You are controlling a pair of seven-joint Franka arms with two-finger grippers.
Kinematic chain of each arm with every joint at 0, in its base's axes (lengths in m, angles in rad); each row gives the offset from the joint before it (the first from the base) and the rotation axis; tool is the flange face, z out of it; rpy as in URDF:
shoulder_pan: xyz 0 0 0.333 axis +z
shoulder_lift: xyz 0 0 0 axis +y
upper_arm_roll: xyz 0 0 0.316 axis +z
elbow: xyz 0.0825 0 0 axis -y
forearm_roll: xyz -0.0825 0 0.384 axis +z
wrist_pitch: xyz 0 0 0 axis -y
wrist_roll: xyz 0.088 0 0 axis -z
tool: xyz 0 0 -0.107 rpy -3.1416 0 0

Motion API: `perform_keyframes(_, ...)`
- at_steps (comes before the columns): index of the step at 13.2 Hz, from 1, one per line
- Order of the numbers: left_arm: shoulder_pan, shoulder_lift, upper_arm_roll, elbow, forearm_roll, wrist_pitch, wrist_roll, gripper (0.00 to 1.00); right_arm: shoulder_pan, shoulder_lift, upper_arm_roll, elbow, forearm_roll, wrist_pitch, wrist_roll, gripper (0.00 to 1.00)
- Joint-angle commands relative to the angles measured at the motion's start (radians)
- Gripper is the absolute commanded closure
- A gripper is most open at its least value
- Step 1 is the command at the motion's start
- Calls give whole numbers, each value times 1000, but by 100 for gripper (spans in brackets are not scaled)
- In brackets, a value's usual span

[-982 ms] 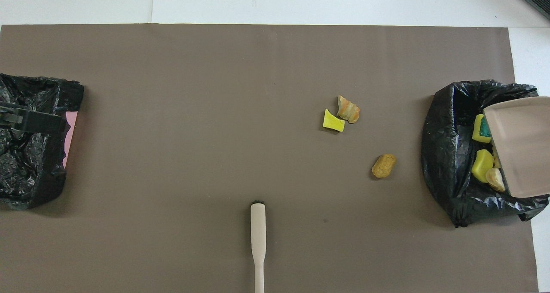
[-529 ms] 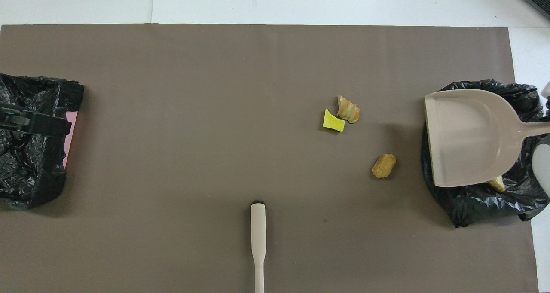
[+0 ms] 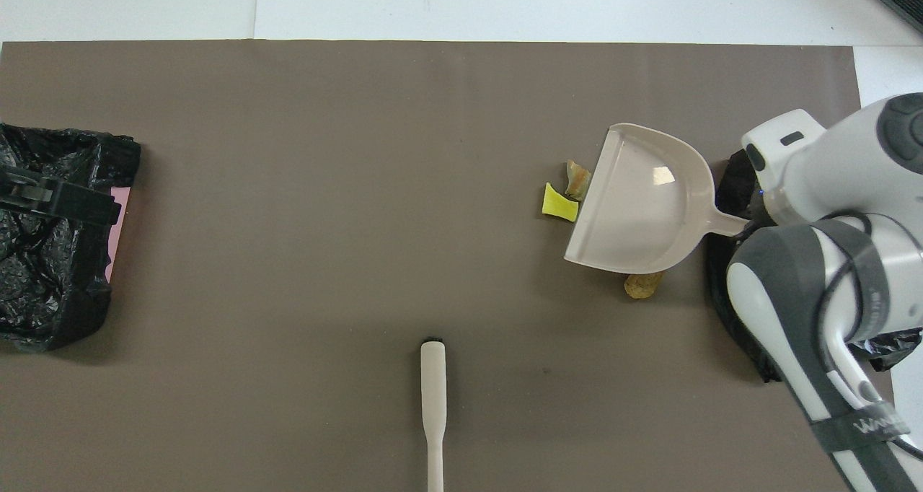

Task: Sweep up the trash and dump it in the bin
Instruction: 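Carry the empty dustpan back to the table center with the right gripper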

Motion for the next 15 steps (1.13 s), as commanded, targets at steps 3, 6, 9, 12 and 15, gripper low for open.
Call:
perform_keyframes(3,7,12,6,41,3,-39,5,0,163,45,-6,10,69,39,499,100)
perform_keyframes(6,7,8,8,38,6,-39,5,0,239,95,-4,26,113,89,803,100)
perform_keyframes(9,21,5,8,31,6,-41,4,0,302,143,-4,76,169,98,1066,100)
perform_keyframes(12,22,4,9,7,3,-36,1,0,376,210,-4,112,265,199,1254,100)
perform_keyframes(15,22,-2,25,1,4,-30,-4,0,439,360,-6,263,252,198,1397,100)
